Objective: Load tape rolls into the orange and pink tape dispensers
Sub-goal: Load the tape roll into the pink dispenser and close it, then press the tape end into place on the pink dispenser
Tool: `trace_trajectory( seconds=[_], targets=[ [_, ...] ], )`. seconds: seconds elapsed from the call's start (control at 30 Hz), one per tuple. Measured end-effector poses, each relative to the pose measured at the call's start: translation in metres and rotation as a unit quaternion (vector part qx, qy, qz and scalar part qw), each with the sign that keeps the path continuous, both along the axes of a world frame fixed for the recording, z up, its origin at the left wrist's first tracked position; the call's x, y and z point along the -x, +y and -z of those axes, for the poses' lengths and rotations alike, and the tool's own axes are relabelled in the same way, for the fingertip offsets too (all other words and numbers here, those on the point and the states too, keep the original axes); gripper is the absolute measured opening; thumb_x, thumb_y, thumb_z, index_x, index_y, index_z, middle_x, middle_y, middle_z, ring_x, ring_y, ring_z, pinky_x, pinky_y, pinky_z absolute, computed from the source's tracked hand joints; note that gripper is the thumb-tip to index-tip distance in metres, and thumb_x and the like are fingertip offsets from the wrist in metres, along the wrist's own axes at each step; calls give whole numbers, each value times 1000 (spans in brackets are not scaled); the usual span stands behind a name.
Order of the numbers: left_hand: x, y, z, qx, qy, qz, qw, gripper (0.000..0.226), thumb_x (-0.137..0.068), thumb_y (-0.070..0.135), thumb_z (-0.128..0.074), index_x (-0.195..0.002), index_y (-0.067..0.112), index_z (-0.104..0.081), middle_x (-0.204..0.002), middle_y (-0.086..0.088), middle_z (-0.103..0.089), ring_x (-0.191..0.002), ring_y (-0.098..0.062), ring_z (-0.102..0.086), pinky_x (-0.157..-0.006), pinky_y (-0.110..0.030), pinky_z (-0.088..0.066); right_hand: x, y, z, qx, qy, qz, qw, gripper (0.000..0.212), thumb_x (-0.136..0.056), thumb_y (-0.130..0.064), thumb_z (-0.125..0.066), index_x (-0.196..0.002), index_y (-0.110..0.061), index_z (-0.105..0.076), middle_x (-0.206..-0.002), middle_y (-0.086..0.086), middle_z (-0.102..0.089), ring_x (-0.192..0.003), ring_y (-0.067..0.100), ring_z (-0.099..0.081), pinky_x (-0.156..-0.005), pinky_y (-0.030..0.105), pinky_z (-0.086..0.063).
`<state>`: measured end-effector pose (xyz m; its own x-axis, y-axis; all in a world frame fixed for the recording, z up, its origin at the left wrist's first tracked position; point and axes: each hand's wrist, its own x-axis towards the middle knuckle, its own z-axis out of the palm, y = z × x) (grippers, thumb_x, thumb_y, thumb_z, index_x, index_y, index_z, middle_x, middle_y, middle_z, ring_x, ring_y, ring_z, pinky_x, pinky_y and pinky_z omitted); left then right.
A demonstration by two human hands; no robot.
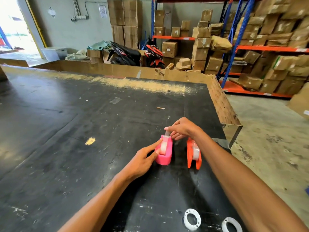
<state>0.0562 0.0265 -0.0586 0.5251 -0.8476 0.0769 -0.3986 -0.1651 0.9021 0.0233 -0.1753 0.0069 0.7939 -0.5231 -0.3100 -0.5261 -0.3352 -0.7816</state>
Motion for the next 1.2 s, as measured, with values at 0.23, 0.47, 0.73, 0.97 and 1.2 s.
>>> trace_trajectory(
  seconds=[0.23, 0.47, 0.73, 0.97, 1.2],
  targets=[
    [-4, -1, 4, -13, 3, 5, 1000, 47, -99, 27, -42, -143, 37, -32, -149, 15, -39, -133, -1, -39, -111, -23, -29, 35, -2, -25, 44, -61, 77, 994, 36, -85, -27, -68, -101, 6, -64, -83, 18, -63, -66, 22, -60, -61, 27, -54],
    [15, 7, -13, 43, -44, -65, 996, 47, -97, 14, -44, -144, 15, -35, -150, -6, -39, -140, -17, -34, -117, -31, -24, 101, 40, -33, 198, 5, 4, 980, 27, -83, -28, -69, -96, -6, -74, -97, 12, -74, -89, 21, -67, -83, 36, -55],
    [73, 30, -28, 73, -198, -47, 976, 43, -92, 21, -53, -134, 14, -50, -144, -8, -46, -136, -23, -36, -106, -26, -26, 168, 77, -51, 281, -18, 44, 958, 21, -83, -21, -67, -97, -8, -75, -99, 12, -75, -86, 18, -66, -81, 35, -54],
    [127, 46, -13, -32, -241, 147, 959, 52, -86, 43, -59, -131, 18, -54, -135, -1, -57, -127, -19, -47, -108, -29, -34, 227, 113, -24, 277, 156, 19, 948, 34, -79, -29, -73, -105, -8, -71, -110, 13, -72, -99, 25, -65, -89, 35, -52],
    [142, 47, -5, -63, -310, 159, 935, 41, -87, 39, -58, -125, 22, -58, -126, -3, -62, -117, -23, -51, -97, -36, -44, 257, 143, 13, 299, 197, 52, 932, 43, -84, -24, -67, -126, -20, -56, -135, 13, -54, -121, 31, -53, -101, 38, -45]
  ],
)
